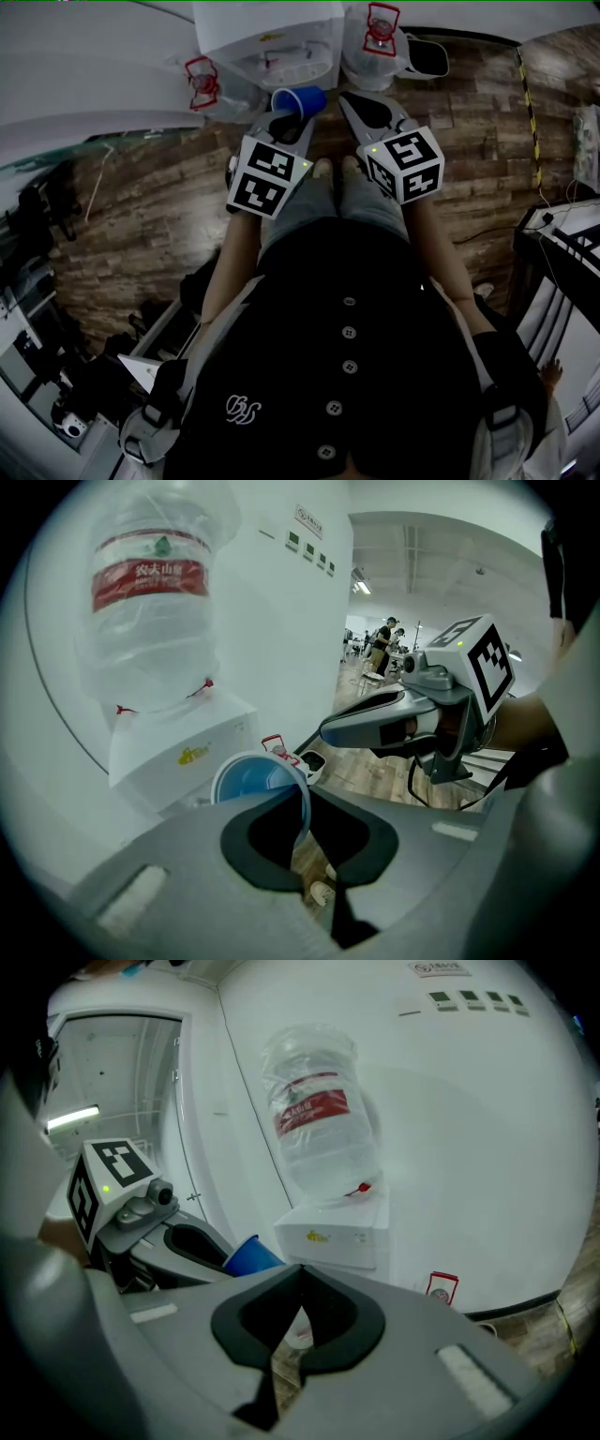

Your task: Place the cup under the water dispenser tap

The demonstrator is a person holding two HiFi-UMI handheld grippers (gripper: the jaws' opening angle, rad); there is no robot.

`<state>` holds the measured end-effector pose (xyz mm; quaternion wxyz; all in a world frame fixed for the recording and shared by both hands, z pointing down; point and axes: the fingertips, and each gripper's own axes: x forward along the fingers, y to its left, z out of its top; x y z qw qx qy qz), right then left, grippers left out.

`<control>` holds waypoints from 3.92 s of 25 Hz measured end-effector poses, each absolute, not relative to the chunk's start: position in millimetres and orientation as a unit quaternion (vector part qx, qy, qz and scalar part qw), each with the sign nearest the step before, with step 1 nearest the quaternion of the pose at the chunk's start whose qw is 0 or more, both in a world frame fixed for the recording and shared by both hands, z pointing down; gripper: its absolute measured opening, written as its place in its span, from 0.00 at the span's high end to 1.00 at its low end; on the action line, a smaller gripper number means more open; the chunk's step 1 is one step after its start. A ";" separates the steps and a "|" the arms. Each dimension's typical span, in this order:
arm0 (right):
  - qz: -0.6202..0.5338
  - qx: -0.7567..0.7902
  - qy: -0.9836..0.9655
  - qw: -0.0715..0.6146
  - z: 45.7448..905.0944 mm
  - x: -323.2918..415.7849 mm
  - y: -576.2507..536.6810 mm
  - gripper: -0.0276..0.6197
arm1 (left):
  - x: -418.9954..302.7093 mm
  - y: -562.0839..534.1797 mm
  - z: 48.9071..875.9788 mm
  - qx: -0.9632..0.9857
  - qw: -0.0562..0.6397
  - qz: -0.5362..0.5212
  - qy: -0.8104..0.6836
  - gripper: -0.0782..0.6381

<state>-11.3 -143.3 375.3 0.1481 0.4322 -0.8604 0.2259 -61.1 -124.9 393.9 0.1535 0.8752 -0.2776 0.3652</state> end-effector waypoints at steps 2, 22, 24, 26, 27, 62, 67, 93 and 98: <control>0.231 0.432 -0.858 0.151 380.9 -13.4 -142.7 0.96 | -61.8 -125.2 399.1 0.875 0.155 0.371 -0.270 0.87; 0.273 0.448 -0.833 0.178 458.5 -6.6 -163.4 0.96 | -58.5 -153.7 472.3 0.864 0.139 0.427 -0.228 0.87; 0.273 0.442 -0.835 0.183 468.6 -9.1 -166.4 0.96 | -57.1 -154.6 481.9 0.862 0.135 0.435 -0.223 0.87; 0.269 0.434 -0.839 0.187 477.7 -12.8 -169.4 0.96 | -56.1 -155.9 491.8 0.860 0.134 0.441 -0.221 0.87; 0.268 0.431 -0.841 0.188 482.3 -14.6 -170.7 0.96 | -56.2 -157.0 496.8 0.858 0.134 0.443 -0.222 0.87; 0.294 0.411 -0.836 0.214 652.0 -21.0 -198.1 0.96 | -54.7 -186.9 672.8 0.814 0.098 0.528 -0.224 0.87; 0.282 0.409 -0.838 0.227 670.0 -20.6 -210.5 0.96 | -56.9 -205.5 688.7 0.804 0.079 0.543 -0.230 0.87; 0.341 0.420 -0.817 0.200 718.1 -10.7 -224.3 0.96 | -49.1 -265.5 754.4 0.773 -0.002 0.599 -0.208 0.85; 0.351 0.418 -0.814 0.200 725.4 -11.2 -213.2 0.96 | -47.4 -264.2 763.0 0.769 -0.009 0.604 -0.209 0.80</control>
